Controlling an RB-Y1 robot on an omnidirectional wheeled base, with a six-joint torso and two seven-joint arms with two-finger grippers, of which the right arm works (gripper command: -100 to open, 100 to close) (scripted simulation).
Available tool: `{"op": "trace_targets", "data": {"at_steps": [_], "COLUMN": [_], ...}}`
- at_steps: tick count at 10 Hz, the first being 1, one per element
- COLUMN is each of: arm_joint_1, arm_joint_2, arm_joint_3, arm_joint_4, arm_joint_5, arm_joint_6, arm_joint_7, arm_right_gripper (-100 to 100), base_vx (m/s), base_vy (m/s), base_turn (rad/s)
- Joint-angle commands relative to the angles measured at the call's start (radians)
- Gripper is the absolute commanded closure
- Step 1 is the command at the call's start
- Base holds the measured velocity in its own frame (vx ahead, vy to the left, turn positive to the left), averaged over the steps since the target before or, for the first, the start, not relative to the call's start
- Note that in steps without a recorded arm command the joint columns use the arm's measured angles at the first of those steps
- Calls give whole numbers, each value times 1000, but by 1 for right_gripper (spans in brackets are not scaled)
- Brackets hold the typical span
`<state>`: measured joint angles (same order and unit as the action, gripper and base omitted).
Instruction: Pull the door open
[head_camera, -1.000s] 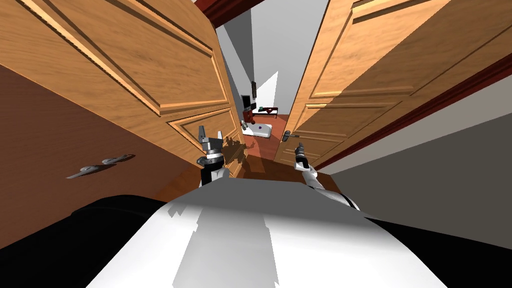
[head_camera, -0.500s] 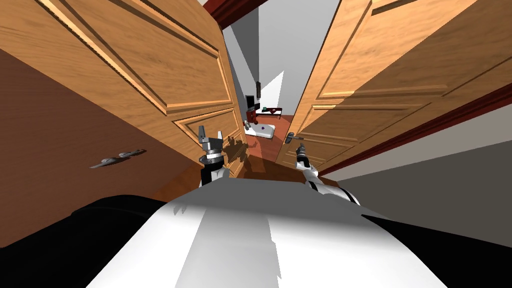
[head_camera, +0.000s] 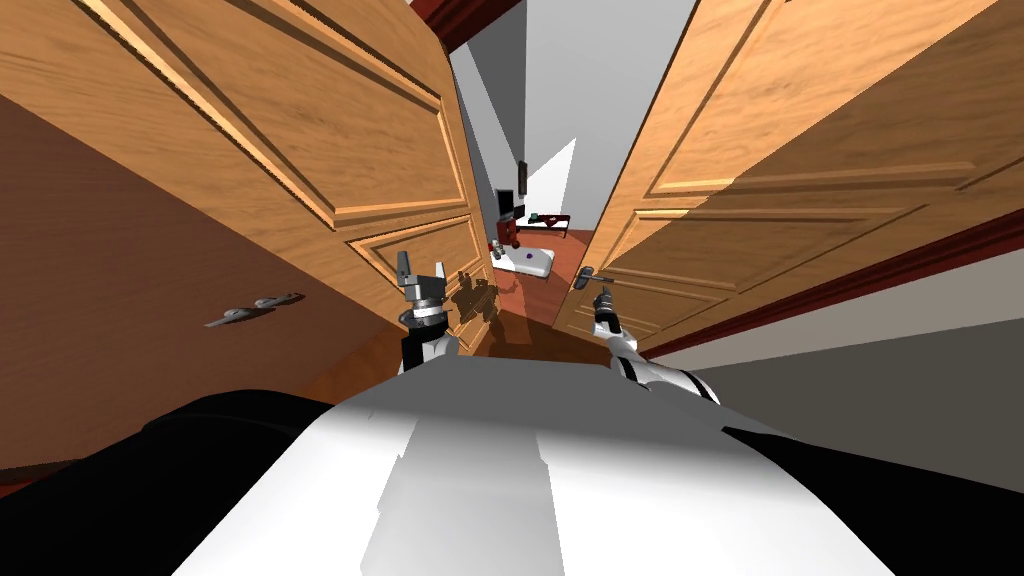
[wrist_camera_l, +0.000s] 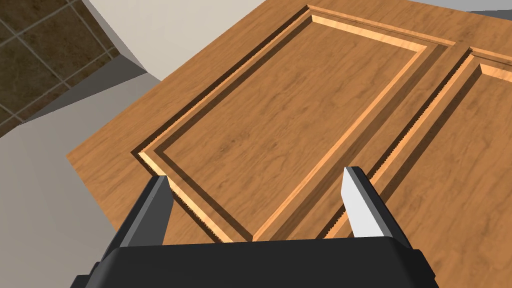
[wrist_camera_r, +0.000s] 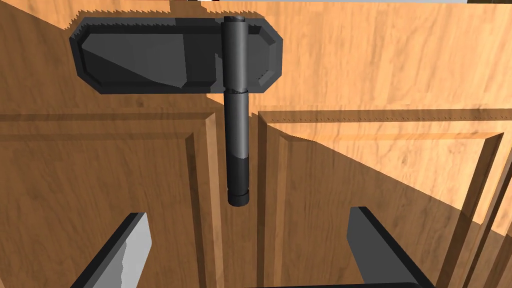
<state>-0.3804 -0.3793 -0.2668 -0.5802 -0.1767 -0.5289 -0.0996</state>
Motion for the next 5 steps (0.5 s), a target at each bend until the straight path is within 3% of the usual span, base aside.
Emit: {"op": "trace_targets", "data": {"at_steps": [1, 3, 5], "arm_joint_1": [-21, -41, -33], "arm_joint_2": [-9, -18, -14], "arm_joint_3": [-4, -8, -11], "arm_joint_4": [41, 78, 63], "arm_joint_5": [-4, -9, -9], "arm_joint_6": [-6, -9, -6], "arm_joint_7": [-5, -8, -3], "arm_right_gripper": [-100, -100, -100], "base_vx": [36, 38, 68], "base_vy": [-33, -28, -29], "base_turn": [86, 69, 16]}}
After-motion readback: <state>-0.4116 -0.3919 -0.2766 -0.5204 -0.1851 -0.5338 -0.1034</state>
